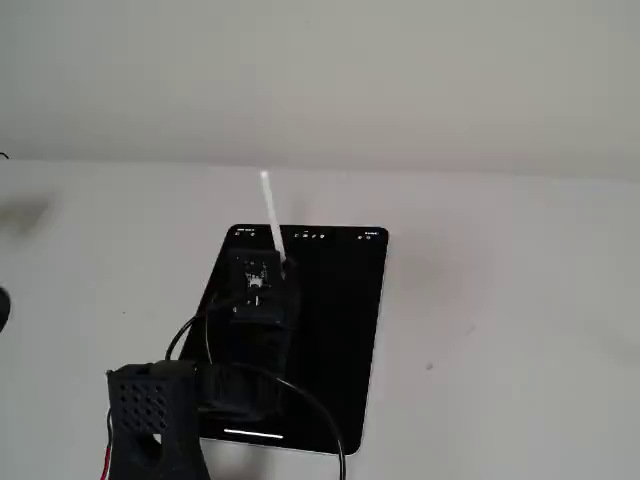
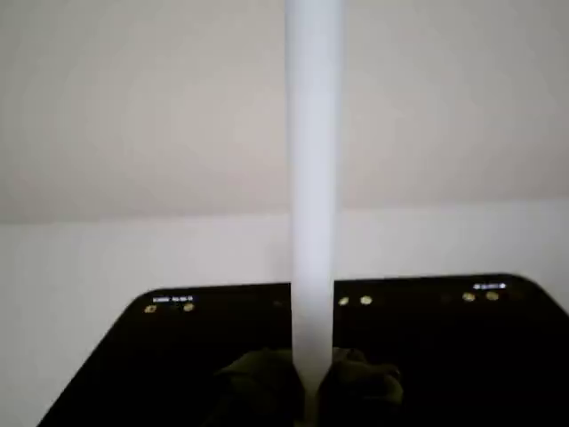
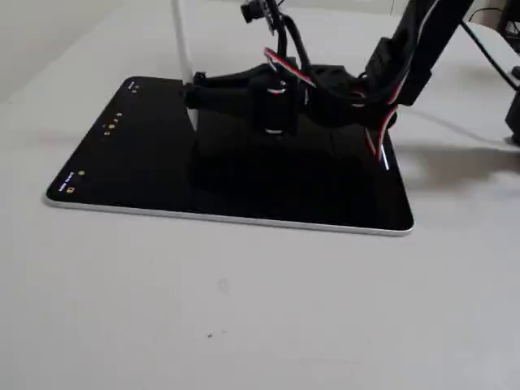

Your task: Draw a line in the middle of the ipad using the apple pencil

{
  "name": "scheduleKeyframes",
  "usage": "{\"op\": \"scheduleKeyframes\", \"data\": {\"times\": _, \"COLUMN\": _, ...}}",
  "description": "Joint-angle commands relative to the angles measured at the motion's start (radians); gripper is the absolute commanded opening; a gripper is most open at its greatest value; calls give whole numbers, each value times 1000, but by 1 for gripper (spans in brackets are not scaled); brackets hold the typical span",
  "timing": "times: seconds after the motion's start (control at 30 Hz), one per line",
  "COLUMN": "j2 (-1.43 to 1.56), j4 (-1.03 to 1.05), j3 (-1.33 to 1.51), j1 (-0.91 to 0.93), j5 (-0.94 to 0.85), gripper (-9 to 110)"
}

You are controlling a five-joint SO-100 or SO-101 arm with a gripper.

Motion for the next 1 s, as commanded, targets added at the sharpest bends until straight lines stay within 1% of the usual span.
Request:
{"op": "scheduleKeyframes", "data": {"times": 0.0, "j2": 8, "j4": 2, "j3": -57, "j1": 11, "j5": -14, "gripper": 0}}
{"op": "scheduleKeyframes", "data": {"times": 0.4, "j2": -31, "j4": -14, "j3": -57, "j1": 5, "j5": -37, "gripper": 0}}
{"op": "scheduleKeyframes", "data": {"times": 0.6, "j2": -64, "j4": -57, "j3": -54, "j1": -2, "j5": -66, "gripper": 0}}
{"op": "scheduleKeyframes", "data": {"times": 0.97, "j2": -25, "j4": -109, "j3": 55, "j1": -5, "j5": -72, "gripper": 0}}
